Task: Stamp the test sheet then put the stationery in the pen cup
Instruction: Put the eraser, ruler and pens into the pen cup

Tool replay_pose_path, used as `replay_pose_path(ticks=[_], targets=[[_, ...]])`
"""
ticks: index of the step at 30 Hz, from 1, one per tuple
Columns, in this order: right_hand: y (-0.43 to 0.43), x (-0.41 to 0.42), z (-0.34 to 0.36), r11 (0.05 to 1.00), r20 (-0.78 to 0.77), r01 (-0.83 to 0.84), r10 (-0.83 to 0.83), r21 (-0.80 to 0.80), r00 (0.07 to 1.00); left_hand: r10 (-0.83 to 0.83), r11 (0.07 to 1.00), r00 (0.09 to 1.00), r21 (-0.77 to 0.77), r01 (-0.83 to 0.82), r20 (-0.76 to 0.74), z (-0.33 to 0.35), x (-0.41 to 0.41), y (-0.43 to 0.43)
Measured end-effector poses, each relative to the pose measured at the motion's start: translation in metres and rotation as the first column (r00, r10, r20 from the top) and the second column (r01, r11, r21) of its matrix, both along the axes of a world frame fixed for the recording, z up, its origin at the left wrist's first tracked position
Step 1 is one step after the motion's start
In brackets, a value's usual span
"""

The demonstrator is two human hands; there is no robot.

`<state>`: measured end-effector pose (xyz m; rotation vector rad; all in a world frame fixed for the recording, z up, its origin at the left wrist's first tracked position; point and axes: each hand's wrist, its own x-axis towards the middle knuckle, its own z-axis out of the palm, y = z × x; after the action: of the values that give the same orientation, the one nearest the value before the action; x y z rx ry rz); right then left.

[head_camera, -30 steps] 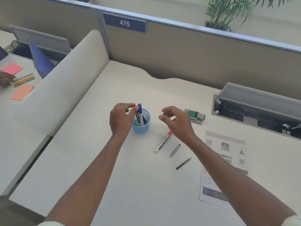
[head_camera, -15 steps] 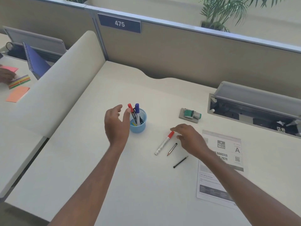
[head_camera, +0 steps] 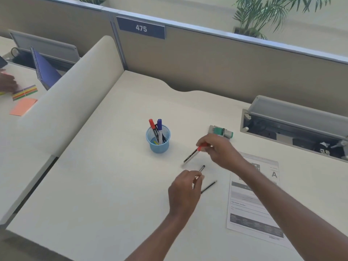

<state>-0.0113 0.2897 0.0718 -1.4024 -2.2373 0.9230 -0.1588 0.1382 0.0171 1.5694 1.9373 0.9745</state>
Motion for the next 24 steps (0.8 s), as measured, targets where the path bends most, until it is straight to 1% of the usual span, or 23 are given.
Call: replay_pose_path(ticks=[2,5,8,10,13,17,24], targets=[[0.003,-0.005,0.022,0.998,-0.138,0.056,-0.052,0.027,0.989,0.016,0.999,0.999,-0.049,-0.018,-0.041,-0.008,0.002,0.004],[0.009,-0.022,0.055,0.988,-0.332,0.146,-0.12,0.055,0.936,0.027,0.988,0.997,-0.147,-0.037,-0.066,-0.019,-0.001,0.011],[0.017,-0.049,0.076,0.977,-0.432,0.199,-0.146,0.081,0.89,0.005,0.975,0.996,-0.222,-0.025,-0.091,-0.026,-0.002,0.014],[0.023,-0.069,0.083,0.974,-0.451,0.2,-0.131,0.109,0.883,0.001,0.974,0.994,-0.226,-0.025,-0.105,-0.028,-0.003,0.014],[0.03,-0.094,0.083,0.97,-0.359,0.161,-0.087,0.183,0.929,0.003,0.976,0.993,-0.217,-0.029,-0.12,-0.027,-0.002,0.014],[0.034,-0.114,0.074,0.966,-0.114,0.039,-0.01,0.255,0.993,0.012,0.977,0.994,-0.21,-0.034,-0.106,-0.027,-0.002,0.015],[0.036,-0.125,0.056,0.978,0.139,-0.041,0.013,0.202,0.99,0.003,0.978,0.994,-0.207,-0.025,-0.106,-0.026,-0.004,0.016]])
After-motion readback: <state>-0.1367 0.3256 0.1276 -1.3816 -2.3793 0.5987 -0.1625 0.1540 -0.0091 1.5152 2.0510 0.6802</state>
